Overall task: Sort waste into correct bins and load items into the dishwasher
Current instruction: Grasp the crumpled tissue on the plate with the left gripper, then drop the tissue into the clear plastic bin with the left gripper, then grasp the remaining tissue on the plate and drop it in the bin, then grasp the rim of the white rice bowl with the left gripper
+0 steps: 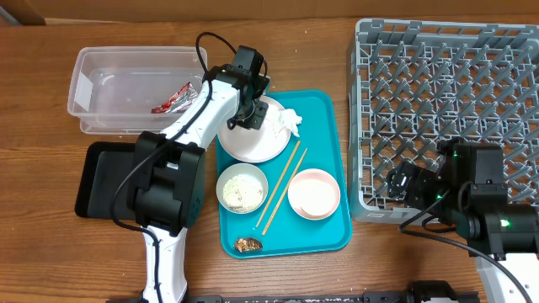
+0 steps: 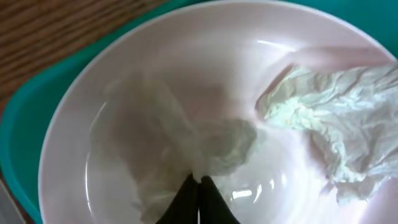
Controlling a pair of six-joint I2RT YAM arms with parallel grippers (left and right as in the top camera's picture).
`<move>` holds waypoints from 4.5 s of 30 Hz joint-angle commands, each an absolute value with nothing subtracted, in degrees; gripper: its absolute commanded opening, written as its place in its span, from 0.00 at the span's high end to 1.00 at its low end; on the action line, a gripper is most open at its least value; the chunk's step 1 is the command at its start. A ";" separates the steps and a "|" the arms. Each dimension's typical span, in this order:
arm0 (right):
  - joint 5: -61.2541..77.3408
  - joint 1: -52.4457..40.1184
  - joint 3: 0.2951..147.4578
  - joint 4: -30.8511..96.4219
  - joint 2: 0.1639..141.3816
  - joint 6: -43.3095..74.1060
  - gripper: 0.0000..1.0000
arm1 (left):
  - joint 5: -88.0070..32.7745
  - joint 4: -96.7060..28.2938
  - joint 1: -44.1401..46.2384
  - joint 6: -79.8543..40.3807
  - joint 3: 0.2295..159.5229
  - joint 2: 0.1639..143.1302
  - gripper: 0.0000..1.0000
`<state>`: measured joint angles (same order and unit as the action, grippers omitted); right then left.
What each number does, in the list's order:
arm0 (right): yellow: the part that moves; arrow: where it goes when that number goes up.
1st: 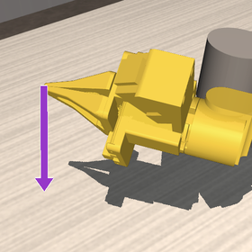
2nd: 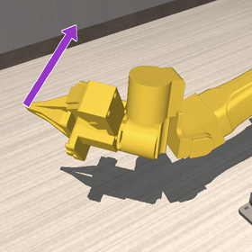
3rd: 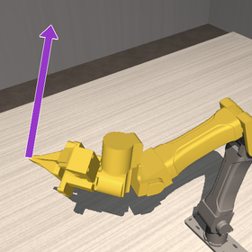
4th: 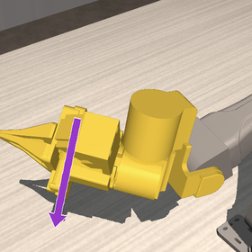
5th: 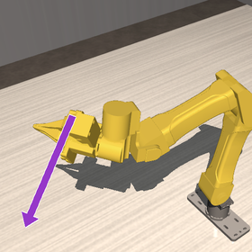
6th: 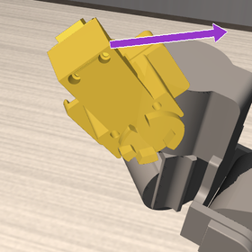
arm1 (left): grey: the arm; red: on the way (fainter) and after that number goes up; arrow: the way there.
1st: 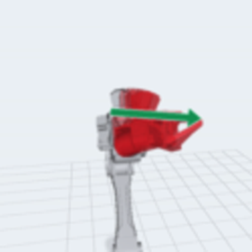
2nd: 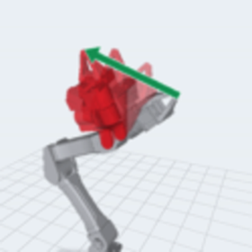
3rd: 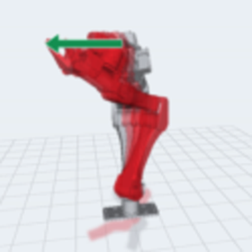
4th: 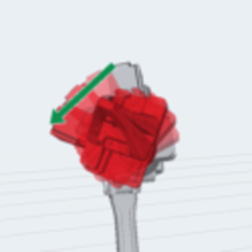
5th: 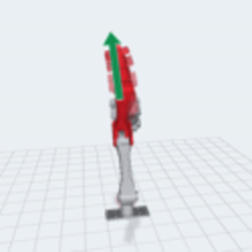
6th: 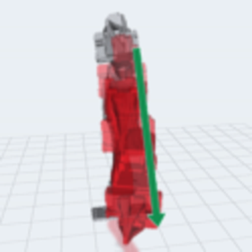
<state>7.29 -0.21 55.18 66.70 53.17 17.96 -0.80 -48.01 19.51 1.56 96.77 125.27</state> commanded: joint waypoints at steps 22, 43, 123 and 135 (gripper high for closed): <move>7.51 -0.27 56.86 67.22 53.43 17.63 0.00 | 1.06 -56.47 9.08 -3.11 106.67 107.92 0.96; 7.55 -0.27 56.86 67.46 53.45 17.61 0.00 | -7.11 -54.15 11.51 -2.98 106.65 108.01 0.00; 7.55 -0.27 56.86 67.92 53.45 17.63 0.00 | 2.70 -96.84 -7.84 -17.28 123.48 113.97 0.19; 7.53 -0.27 56.86 68.34 53.45 17.63 0.00 | 0.80 -95.96 -1.39 -16.88 101.47 94.94 0.18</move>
<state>7.27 -0.21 55.24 68.62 53.63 17.96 0.16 -96.60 -4.16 -15.97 108.99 100.90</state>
